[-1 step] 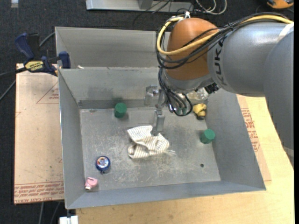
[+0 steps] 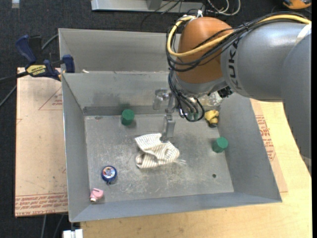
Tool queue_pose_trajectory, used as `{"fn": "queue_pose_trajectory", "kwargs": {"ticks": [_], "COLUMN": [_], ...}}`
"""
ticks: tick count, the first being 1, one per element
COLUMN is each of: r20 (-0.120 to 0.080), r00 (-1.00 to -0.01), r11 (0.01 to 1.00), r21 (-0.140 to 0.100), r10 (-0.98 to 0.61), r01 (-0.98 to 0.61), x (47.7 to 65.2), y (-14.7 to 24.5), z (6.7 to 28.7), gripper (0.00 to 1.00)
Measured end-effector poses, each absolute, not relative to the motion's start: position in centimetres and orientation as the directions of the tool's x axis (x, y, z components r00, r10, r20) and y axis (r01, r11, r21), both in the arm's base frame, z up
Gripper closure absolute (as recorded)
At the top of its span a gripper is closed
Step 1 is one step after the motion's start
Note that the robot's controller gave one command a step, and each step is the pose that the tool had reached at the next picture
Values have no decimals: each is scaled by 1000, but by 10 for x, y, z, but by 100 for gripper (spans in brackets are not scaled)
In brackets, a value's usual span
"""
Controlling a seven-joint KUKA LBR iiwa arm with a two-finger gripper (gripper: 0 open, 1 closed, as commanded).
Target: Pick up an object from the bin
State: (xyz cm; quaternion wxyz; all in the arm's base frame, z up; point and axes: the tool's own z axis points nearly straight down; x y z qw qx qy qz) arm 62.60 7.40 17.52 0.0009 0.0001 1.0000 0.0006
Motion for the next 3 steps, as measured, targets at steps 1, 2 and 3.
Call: {"fn": "queue_pose_trajectory", "kwargs": {"ticks": [1,2,3], "r20": [9,-5,-5], "r00": [-995,-975,-975], "r11": [995,975,975], "r21": [2,2,2], "r10": [-97,-222,-221], "r01": [-97,-222,-221], "x": [592,614,614], "y": [59,63,63], "z": [102,109,109], "gripper": [0,100,100]}}
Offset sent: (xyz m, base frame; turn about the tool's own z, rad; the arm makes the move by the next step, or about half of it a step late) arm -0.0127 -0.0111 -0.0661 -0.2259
